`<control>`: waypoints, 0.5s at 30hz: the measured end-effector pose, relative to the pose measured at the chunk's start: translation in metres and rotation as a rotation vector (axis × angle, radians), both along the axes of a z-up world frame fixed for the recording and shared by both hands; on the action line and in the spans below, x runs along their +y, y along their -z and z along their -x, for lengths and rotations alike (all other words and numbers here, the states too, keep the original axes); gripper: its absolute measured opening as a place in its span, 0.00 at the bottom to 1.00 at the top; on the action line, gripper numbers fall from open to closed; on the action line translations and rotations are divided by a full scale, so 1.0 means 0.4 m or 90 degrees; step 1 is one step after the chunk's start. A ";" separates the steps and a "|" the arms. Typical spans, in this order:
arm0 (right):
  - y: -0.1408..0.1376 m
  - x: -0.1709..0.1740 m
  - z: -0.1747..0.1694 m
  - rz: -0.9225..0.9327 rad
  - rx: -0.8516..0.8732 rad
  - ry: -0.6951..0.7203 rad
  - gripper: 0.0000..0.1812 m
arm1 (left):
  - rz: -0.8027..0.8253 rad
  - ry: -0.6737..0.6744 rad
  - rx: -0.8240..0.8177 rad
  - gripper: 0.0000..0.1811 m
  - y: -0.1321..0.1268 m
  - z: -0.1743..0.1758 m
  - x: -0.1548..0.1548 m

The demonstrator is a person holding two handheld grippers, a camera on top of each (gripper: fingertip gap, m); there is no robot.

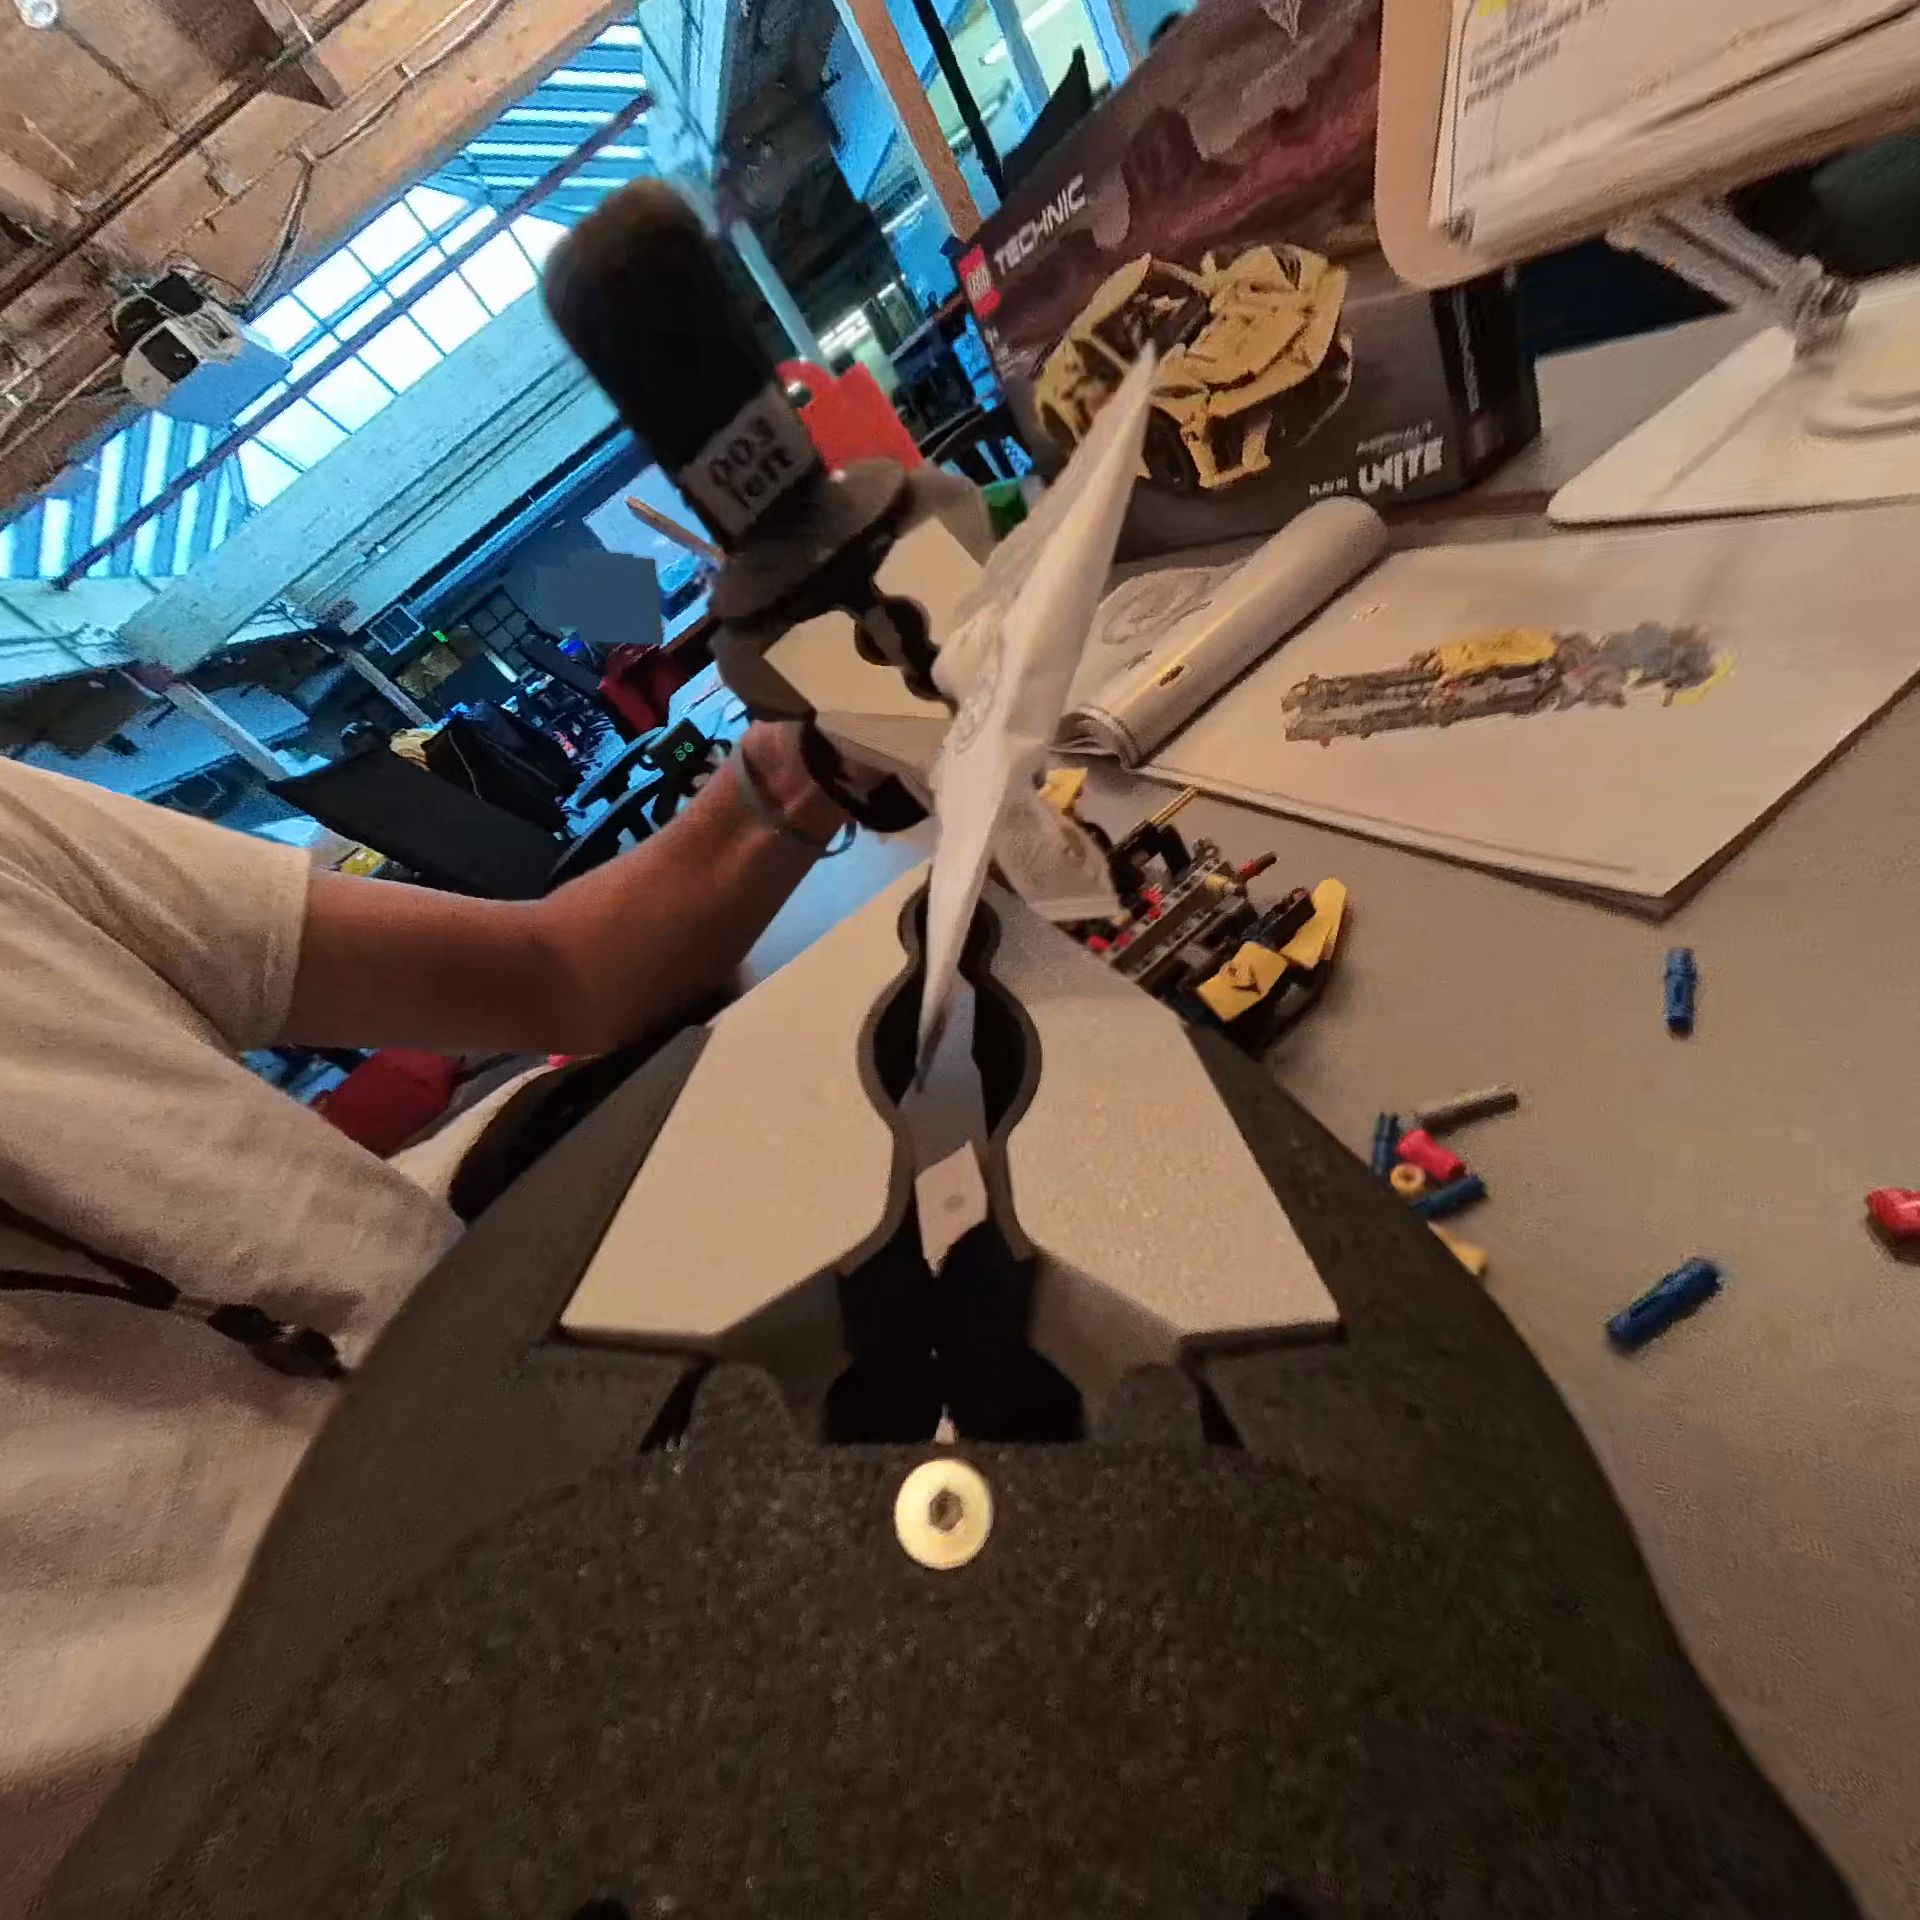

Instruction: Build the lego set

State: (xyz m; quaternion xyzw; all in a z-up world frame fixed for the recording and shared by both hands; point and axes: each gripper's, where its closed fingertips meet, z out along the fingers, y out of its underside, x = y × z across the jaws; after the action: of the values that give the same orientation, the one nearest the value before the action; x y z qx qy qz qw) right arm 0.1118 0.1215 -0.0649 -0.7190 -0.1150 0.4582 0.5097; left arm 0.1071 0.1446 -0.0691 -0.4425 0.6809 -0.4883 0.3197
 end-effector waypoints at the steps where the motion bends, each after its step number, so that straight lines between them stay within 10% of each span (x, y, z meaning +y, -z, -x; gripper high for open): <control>1: 0.007 -0.006 0.006 0.030 0.025 -0.013 0.00 | -0.093 -0.006 -0.002 0.00 0.013 0.003 0.000; 5: 0.045 -0.034 0.006 0.137 0.098 -0.047 0.00 | -0.330 0.012 -0.013 0.00 0.044 0.011 -0.019; 15: 0.090 -0.035 -0.013 0.240 0.177 -0.073 0.00 | -0.550 0.062 0.023 0.00 0.084 -0.007 0.009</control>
State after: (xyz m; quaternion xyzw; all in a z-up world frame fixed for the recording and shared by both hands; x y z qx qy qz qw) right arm 0.1168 0.1074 -0.1007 -0.7236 0.0030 0.5943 0.3508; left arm 0.1101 0.1481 -0.1028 -0.2439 0.8483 -0.1651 0.4400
